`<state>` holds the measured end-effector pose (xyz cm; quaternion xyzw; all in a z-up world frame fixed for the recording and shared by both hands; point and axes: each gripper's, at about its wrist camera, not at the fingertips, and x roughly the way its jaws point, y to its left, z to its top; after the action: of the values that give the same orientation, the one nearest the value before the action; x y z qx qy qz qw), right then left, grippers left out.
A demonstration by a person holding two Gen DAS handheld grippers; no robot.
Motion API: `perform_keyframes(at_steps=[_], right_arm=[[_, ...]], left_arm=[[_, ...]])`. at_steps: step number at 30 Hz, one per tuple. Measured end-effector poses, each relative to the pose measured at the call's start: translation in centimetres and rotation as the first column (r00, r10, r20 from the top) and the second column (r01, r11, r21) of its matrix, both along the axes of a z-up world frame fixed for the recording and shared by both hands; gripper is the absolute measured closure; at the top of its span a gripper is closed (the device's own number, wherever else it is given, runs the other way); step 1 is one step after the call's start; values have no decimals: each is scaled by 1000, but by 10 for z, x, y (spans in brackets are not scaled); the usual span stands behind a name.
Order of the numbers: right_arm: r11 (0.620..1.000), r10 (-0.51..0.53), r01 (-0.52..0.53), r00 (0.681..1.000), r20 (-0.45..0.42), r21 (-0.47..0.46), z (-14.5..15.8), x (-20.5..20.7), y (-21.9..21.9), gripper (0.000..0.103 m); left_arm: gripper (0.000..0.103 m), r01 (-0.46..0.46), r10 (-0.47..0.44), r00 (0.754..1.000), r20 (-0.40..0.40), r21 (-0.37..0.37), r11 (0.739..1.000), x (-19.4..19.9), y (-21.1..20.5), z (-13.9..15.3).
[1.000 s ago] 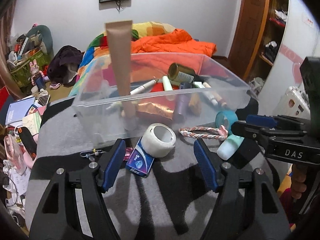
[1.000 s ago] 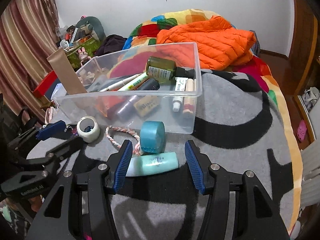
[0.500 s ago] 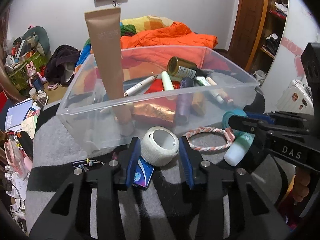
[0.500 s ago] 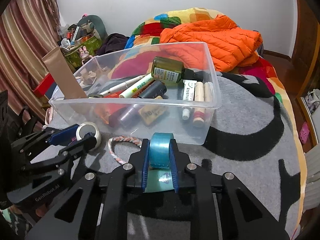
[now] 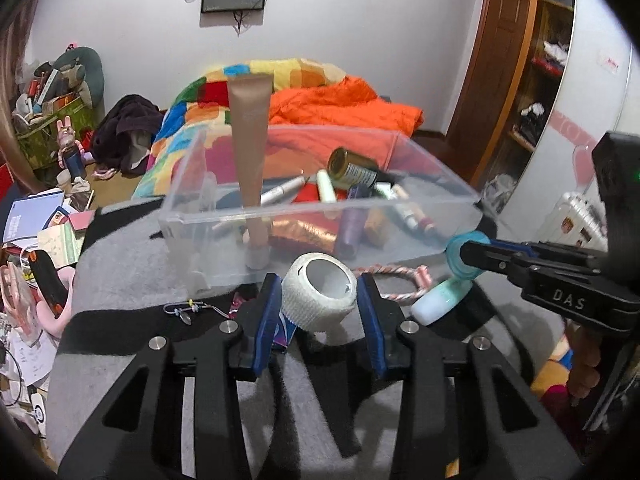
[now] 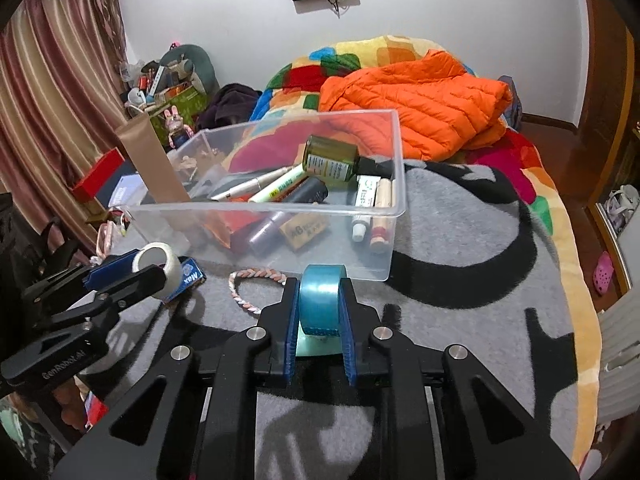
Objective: Organize objects
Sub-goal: 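Carry both tape rolls into the clear box and open both tools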
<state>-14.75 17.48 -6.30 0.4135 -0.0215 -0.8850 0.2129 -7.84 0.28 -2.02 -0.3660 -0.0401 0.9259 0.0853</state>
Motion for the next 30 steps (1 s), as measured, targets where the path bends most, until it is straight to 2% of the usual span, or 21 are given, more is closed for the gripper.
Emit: perform_keyframes(at_steps=[10, 17, 22, 30], right_arm=[[1000, -16, 15, 996, -90, -14, 35, 3, 6, 86], [1000, -11, 11, 991, -136, -4, 51, -12, -1, 86], [1000, -4, 5, 992, -125, 10, 48, -30, -9, 86], [1000, -12, 14, 998, -65, 26, 26, -57, -20, 86]], left_arm=[[64, -17, 20, 997, -79, 34, 999, -3, -5, 35], [64, -12, 17, 997, -77, 59, 998, -29, -2, 41], [64, -10, 13, 999, -50, 55, 998, -51, 2, 36], [64, 4, -3, 1000, -18, 40, 999, -72, 9, 25]])
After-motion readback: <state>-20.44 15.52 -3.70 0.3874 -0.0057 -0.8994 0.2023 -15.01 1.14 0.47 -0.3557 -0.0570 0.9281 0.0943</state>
